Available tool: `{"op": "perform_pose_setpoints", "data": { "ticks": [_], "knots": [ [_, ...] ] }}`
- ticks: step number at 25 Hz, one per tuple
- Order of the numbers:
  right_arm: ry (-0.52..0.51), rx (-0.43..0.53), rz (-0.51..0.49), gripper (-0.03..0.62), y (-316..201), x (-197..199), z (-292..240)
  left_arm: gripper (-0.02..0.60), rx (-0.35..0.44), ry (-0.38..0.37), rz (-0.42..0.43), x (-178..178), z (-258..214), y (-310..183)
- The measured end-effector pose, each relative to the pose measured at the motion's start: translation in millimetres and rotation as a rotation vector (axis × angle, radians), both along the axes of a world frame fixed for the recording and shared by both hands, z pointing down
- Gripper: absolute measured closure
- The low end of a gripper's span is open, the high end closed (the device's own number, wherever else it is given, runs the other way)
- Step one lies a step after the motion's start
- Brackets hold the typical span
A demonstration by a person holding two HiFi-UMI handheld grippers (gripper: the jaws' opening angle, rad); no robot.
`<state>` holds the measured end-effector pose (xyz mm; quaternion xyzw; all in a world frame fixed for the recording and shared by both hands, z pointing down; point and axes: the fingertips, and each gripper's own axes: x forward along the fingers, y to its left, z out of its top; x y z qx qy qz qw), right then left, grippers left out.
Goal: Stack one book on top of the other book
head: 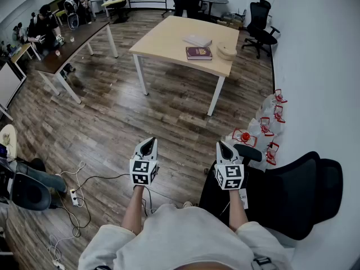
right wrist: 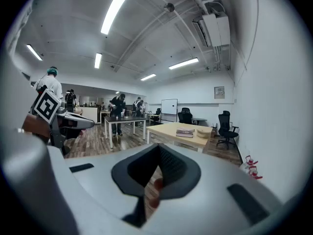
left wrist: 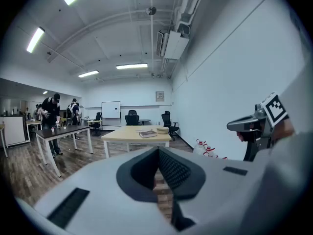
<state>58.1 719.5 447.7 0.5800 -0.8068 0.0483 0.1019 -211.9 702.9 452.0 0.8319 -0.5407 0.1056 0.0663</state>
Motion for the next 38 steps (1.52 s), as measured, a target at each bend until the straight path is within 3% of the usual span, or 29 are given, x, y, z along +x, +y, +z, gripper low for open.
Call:
{"op": "perform_pose_setpoints", "data": {
  "ticks": [8, 13, 14, 15, 18, 28, 38],
  "knots": [
    [-0.006, -0.007, -0.006, 0.591, 1.3, 0.6, -0.4, 0.571, 0.008, -0.007, 0.005, 4.5, -5.5, 1.8],
    [-0.032, -0.011, -0.066, 0.588, 3.0, -6.8, 1.7, 0.547, 0.040, -0.010, 0.025, 10.1, -7.8, 6.0],
    [-0.037, -0.013, -0.094, 0.487, 3.2, -11.4, 2.4, 0.487, 0.047, -0.006, 0.045, 13.9, -7.7, 7.0],
    [-0.045, -0.010, -0.119, 0.357, 3.1, -15.8, 2.4, 0.362, 0.049, -0.002, 0.063, 18.0, -6.7, 7.6],
    [-0.044, 0.013, -0.139, 0.246, 2.6, -20.7, 0.1, 0.276, 0.043, 0.004, 0.087, 25.5, -3.6, 9.1],
    [-0.008, 0.023, -0.147, 0.253, 2.0, -12.7, 2.0, 0.278, 0.008, 0.030, 0.109, 43.1, 5.5, 12.3],
    [-0.008, 0.026, -0.159, 0.258, -10.8, 2.8, 2.4, 0.285, 0.011, 0.014, 0.070, 55.0, 4.2, 0.9]
  ]
}}
